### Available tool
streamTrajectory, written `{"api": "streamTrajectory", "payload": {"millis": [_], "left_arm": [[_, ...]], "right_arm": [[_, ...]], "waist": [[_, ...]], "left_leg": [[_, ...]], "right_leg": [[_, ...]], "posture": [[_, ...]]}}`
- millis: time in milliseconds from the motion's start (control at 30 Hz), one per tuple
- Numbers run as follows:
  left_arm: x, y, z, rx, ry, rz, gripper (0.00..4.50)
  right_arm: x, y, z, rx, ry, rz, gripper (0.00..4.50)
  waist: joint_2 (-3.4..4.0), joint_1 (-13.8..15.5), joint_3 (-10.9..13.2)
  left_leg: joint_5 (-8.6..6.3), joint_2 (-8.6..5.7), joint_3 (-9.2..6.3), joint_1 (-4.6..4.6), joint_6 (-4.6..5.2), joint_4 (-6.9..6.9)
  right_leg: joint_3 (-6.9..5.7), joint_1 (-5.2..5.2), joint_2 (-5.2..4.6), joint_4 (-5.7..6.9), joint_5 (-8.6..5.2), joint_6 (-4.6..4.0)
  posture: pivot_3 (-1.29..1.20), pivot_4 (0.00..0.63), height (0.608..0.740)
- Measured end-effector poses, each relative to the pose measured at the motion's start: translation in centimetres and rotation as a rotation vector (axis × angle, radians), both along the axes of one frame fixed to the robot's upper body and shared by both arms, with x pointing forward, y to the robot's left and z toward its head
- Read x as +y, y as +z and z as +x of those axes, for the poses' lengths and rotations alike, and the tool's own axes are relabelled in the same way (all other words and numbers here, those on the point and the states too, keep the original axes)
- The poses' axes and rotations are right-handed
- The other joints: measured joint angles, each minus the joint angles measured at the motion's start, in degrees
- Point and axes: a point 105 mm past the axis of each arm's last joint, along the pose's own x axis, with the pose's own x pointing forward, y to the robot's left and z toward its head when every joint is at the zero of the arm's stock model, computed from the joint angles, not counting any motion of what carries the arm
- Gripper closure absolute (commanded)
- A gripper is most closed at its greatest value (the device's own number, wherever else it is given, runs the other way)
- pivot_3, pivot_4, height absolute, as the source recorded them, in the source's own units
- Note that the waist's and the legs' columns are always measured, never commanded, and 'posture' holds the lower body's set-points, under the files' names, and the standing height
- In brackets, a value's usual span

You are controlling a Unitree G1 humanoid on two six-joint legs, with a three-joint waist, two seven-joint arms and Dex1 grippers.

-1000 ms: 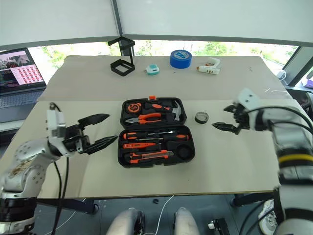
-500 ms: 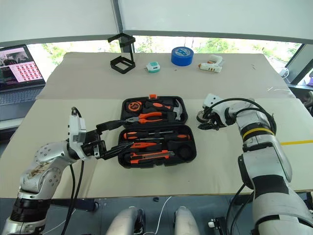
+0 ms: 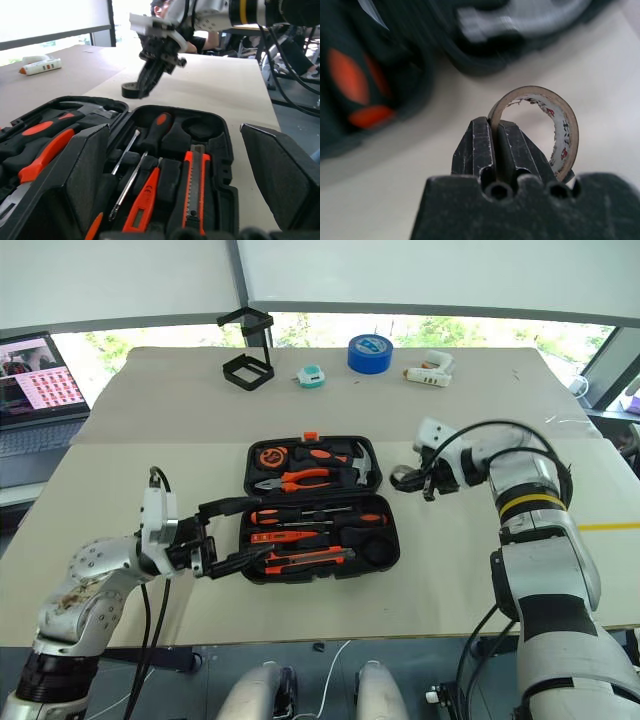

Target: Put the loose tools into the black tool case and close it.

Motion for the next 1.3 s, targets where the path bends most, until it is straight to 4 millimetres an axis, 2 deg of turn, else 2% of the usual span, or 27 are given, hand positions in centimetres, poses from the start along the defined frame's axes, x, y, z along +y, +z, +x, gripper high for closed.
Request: {"api": "streamTrajectory", "payload": {"millis": [100, 233, 433, 500, 667, 767, 1033, 1167, 1267, 1300], "left_arm": [[0.1, -0.8, -1.1, 0.021, -0.034, 0.033, 0.00], [0.1, -1.2, -1.8, 0.033, -0.050, 0.043, 0.00], [0.4, -1.7, -2.1, 0.036, -0.049, 0.051, 0.00], [0.5, -2.0, -2.3, 0.041, -0.045, 0.057, 0.00], [0.5, -2.1, -2.3, 0.039, -0.040, 0.065, 0.00], [0.6, -2.3, -2.1, 0.044, -0.026, 0.068, 0.00], [1.0, -2.7, -2.2, 0.062, -0.006, 0.082, 0.00], [1.1, -2.7, -2.1, 0.064, 0.008, 0.085, 0.00], [2.2, -2.6, -1.7, 0.076, 0.060, 0.105, 0.00], [2.5, -2.6, -1.7, 0.078, 0.074, 0.111, 0.00]], "right_arm": [[1.0, 0.6, -3.3, 0.053, 0.082, 0.022, 4.41], [3.2, -1.7, -7.3, 0.182, 0.167, 0.012, 4.41], [3.4, -4.0, -9.7, 0.253, 0.145, -0.022, 4.41], [3.4, -5.5, -10.0, 0.282, 0.121, -0.036, 4.41], [3.2, -5.6, -9.6, 0.219, 0.115, -0.075, 4.41], [2.8, -6.5, -8.9, 0.213, 0.064, -0.095, 4.41], [3.3, -6.9, -8.7, 0.221, 0.074, -0.107, 4.41], [2.9, -6.5, -8.7, 0.214, 0.088, -0.155, 3.14], [2.8, -5.9, -8.8, 0.218, 0.102, -0.124, 2.17], [2.9, -5.7, -9.0, 0.229, 0.115, -0.105, 2.17]], "waist": [[0.00, 0.5, 0.0], [0.00, 0.7, 0.0], [-0.02, 0.9, 0.0], [-0.02, 0.9, 0.0], [-0.05, 0.9, 0.0], [-0.05, 1.0, 0.0], [-0.05, 0.8, 0.0], [-0.05, 1.0, 0.0], [-0.06, 1.2, 0.0], [-0.07, 1.2, 0.0]], "left_leg": [[-0.02, 0.04, -0.07, -0.02, 0.02, -0.01], [-0.02, -0.02, 0.00, 0.01, 0.04, 0.09], [-0.01, -0.02, -0.02, 0.05, 0.04, 0.14], [-0.01, -0.03, -0.01, 0.04, 0.04, 0.14], [0.00, -0.05, -0.01, 0.12, 0.03, 0.16], [0.00, -0.08, -0.02, 0.07, 0.04, 0.18], [0.00, -0.05, -0.02, 0.09, 0.04, 0.17], [0.00, -0.06, -0.04, 0.09, 0.04, 0.18], [0.00, -0.06, -0.03, 0.07, 0.04, 0.17], [0.00, -0.05, -0.03, 0.07, 0.04, 0.17]], "right_leg": [[-0.12, 0.01, -0.05, -0.01, 0.00, -0.01], [-0.06, 0.02, -0.11, -0.01, 0.05, -0.09], [-0.07, 0.04, -0.05, -0.02, 0.09, -0.13], [-0.06, 0.02, -0.03, -0.01, 0.09, -0.13], [-0.03, 0.11, 0.03, 0.00, 0.09, -0.13], [-0.02, 0.07, 0.01, -0.01, 0.09, -0.12], [-0.02, 0.06, 0.08, 0.02, 0.09, -0.13], [-0.03, 0.09, 0.02, 0.00, 0.08, -0.12], [-0.03, 0.07, 0.02, -0.01, 0.08, -0.12], [-0.04, 0.06, 0.03, -0.02, 0.08, -0.12]], "posture": [[0.00, 0.150, 0.740], [0.00, 0.150, 0.740], [0.00, 0.150, 0.740], [0.00, 0.150, 0.740], [0.00, 0.150, 0.740], [0.00, 0.150, 0.740], [0.00, 0.150, 0.740], [0.00, 0.150, 0.740], [0.00, 0.150, 0.740], [0.00, 0.150, 0.740]]}}
